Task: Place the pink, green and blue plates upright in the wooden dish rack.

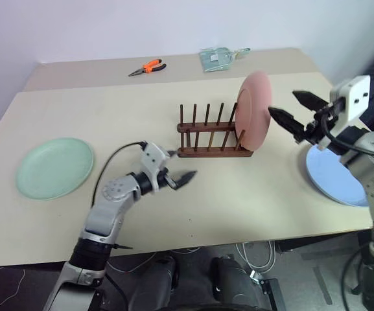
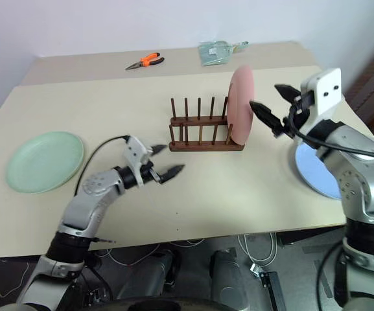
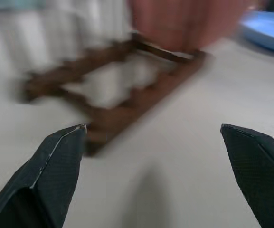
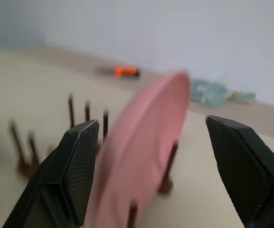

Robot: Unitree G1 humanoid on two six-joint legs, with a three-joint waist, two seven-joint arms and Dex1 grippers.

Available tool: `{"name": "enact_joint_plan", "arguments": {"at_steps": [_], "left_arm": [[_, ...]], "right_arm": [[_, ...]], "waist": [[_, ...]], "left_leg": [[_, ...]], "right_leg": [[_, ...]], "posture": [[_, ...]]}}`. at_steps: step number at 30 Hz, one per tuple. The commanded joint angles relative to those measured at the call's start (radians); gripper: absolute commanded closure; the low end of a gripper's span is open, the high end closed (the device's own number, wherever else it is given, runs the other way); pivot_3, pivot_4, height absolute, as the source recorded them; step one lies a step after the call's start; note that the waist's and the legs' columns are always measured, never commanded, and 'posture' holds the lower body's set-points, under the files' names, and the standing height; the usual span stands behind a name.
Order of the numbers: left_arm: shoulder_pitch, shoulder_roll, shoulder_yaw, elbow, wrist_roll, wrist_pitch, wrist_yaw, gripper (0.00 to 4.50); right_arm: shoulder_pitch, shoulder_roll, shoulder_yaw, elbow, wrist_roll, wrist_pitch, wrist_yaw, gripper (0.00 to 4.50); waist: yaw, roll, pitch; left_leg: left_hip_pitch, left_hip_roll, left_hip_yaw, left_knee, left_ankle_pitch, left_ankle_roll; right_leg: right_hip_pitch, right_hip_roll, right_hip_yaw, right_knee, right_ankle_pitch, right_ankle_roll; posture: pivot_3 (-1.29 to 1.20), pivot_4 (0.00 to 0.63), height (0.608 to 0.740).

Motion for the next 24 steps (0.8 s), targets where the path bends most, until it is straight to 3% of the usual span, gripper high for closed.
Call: {"name": "enact_joint_plan", "arguments": {"at_steps": [1,7,12,17,22,24], "left_arm": [[-0.060,0.020,0.189,0.028,0.052,-0.023,0.232,0.14],[-0.105,0.087,0.474,0.065,0.108,0.102,0.586,0.14],[-0.030,0.138,0.616,0.055,0.159,0.248,0.747,0.14],[0.053,0.096,0.667,-0.077,0.148,0.355,0.798,0.14],[0.085,-0.031,0.777,-0.163,0.071,0.519,0.853,0.14],[0.075,-0.081,0.821,-0.172,0.023,0.565,0.861,0.68]], "right_arm": [[0.073,-0.075,0.042,-0.131,-0.040,-0.014,0.099,0.87],[0.067,-0.065,0.289,-0.248,-0.147,-0.035,0.152,0.87],[-0.058,0.091,0.497,-0.180,-0.275,-0.096,0.139,0.87],[-0.110,0.147,0.546,-0.102,-0.330,-0.148,0.177,0.87],[-0.139,0.176,0.547,-0.038,-0.367,-0.193,0.205,0.87],[-0.147,0.186,0.547,-0.022,-0.383,-0.209,0.208,0.87]], "waist": [[-0.006,0.000,0.000],[-0.019,-0.002,0.001],[-0.020,-0.006,0.002],[0.008,-0.015,0.003],[0.024,-0.016,0.003],[0.024,-0.016,0.003]], "left_leg": [[0.000,0.000,0.000,0.000,0.000,0.000],[0.001,0.001,0.001,-0.001,0.000,0.000],[0.001,0.000,0.001,0.000,0.000,-0.001],[0.001,0.000,0.000,0.001,-0.001,-0.001],[0.001,0.000,0.000,0.002,-0.002,-0.004],[0.001,0.000,0.000,0.001,-0.002,-0.004]], "right_leg": [[0.000,0.000,0.000,0.000,0.000,0.000],[-0.001,0.000,-0.001,0.001,0.001,0.003],[-0.001,0.000,-0.001,0.001,0.001,0.003],[0.000,0.000,-0.003,0.001,0.001,0.003],[0.000,0.000,-0.002,0.001,0.001,0.003],[0.000,0.000,-0.003,0.001,0.001,0.003]], "posture": [[0.00,0.150,0.720],[0.00,0.150,0.720],[0.00,0.150,0.720],[0.00,0.150,0.720],[0.00,0.150,0.720],[0.00,0.150,0.720]]}}
